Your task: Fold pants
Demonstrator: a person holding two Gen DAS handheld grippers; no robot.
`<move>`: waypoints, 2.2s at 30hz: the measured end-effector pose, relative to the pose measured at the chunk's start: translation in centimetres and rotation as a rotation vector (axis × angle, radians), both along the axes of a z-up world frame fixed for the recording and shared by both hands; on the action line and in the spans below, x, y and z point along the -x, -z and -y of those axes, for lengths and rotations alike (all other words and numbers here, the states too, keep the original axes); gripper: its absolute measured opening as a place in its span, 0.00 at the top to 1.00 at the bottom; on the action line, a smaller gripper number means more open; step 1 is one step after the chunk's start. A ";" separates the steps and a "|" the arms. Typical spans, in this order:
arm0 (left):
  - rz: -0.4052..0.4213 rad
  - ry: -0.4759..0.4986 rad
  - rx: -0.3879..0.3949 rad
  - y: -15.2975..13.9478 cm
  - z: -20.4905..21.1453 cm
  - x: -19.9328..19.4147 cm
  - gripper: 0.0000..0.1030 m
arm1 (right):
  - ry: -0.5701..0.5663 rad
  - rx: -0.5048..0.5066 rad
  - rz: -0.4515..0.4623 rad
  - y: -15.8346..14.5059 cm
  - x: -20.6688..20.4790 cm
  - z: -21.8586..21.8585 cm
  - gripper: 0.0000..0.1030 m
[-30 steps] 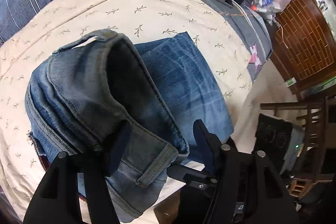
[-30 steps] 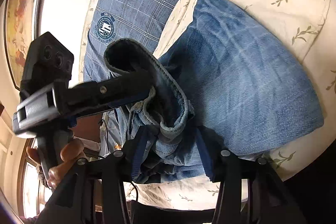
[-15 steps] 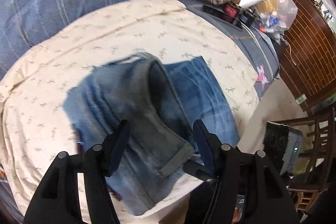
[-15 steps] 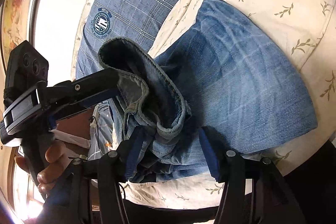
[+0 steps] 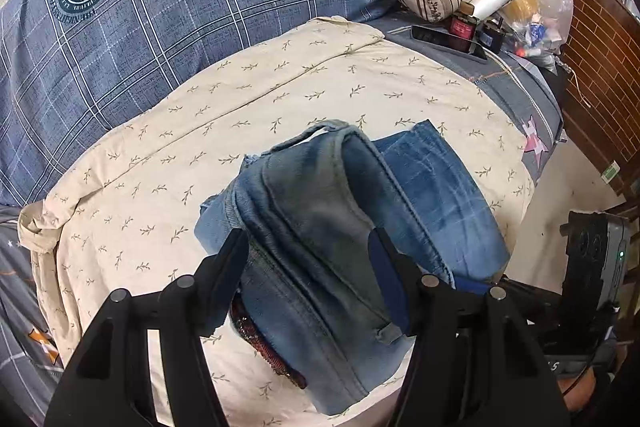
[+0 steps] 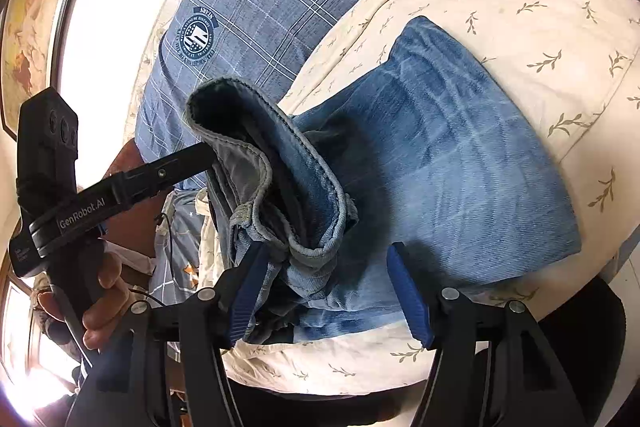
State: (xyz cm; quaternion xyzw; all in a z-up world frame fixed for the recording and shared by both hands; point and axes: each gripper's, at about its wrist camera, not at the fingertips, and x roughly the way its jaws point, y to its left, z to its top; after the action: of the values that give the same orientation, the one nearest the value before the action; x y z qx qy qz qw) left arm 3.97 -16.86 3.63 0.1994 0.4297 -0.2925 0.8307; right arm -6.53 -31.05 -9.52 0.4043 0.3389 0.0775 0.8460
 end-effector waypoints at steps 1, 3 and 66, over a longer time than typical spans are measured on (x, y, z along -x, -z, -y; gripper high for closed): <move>0.001 -0.002 0.001 0.0 -0.2 -0.1 0.40 | -0.002 0.000 0.000 0.0 0.0 0.0 0.37; 0.011 -0.009 -0.004 0.0 -0.4 -0.4 0.40 | -0.003 0.008 0.004 -0.3 0.3 0.0 0.37; -0.254 0.283 0.044 0.2 3.3 -8.0 0.18 | 0.137 -0.368 0.089 1.9 4.7 6.4 0.20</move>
State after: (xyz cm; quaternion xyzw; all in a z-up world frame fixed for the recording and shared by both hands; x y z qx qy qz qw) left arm 12.01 -20.13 3.40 0.2009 0.4923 -0.4388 0.7244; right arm -11.20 -37.45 -11.43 0.5702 0.2530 0.0981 0.7754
